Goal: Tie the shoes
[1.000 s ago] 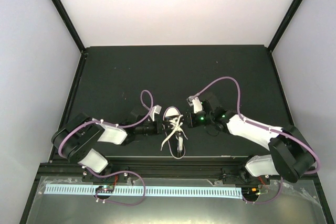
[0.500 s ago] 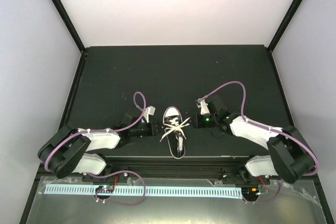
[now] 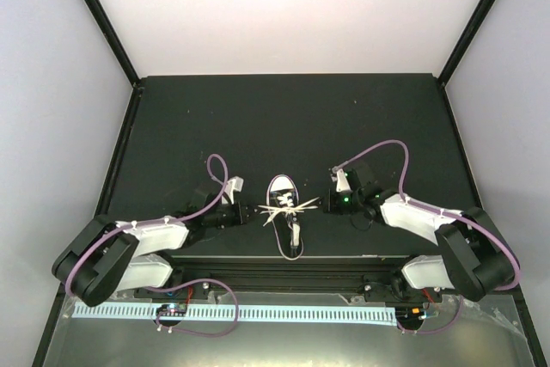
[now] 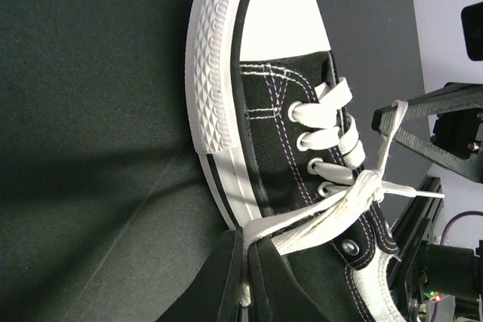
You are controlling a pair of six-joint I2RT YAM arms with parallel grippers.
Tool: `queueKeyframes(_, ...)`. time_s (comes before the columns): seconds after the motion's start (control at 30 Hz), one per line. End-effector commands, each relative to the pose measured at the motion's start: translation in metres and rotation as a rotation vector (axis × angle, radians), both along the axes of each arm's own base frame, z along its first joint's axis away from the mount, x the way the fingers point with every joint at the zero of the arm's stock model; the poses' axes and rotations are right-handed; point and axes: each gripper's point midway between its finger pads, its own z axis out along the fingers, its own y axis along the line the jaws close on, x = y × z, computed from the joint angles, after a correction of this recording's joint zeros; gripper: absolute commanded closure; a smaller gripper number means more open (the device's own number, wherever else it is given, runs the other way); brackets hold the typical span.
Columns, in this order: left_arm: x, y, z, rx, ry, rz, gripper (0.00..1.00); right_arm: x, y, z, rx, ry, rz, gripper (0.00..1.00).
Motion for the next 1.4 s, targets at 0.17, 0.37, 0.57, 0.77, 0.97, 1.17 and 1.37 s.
queueKeyframes(0.17,0.0,0.02,-0.017,0.066,0.028,0.049,0.98,0.009,-0.013,-0.005,-0.02,-0.019,-0.061,0.98)
queueKeyframes(0.37,0.0,0.029,-0.019,0.073,0.027,0.074,0.98,0.009,-0.016,-0.008,-0.023,-0.014,-0.075,0.99)
queueKeyframes(0.57,0.001,0.038,-0.02,0.08,0.027,0.091,0.98,0.008,-0.02,-0.01,-0.016,-0.008,-0.091,0.98)
queueKeyframes(0.77,0.003,0.038,-0.016,0.072,0.013,0.086,0.98,0.009,-0.019,-0.008,-0.008,-0.012,-0.083,0.98)
queueKeyframes(0.97,0.005,0.032,-0.001,0.071,-0.035,0.029,0.78,0.006,-0.009,0.006,0.037,-0.045,-0.015,0.89)
queueKeyframes(1.17,0.019,0.028,0.038,0.112,-0.166,-0.033,0.2,0.02,-0.022,0.038,-0.074,-0.169,-0.001,0.18)
queueKeyframes(1.37,0.056,0.035,0.068,0.146,-0.205,-0.043,0.14,0.058,-0.044,0.07,-0.181,-0.269,-0.043,0.0)
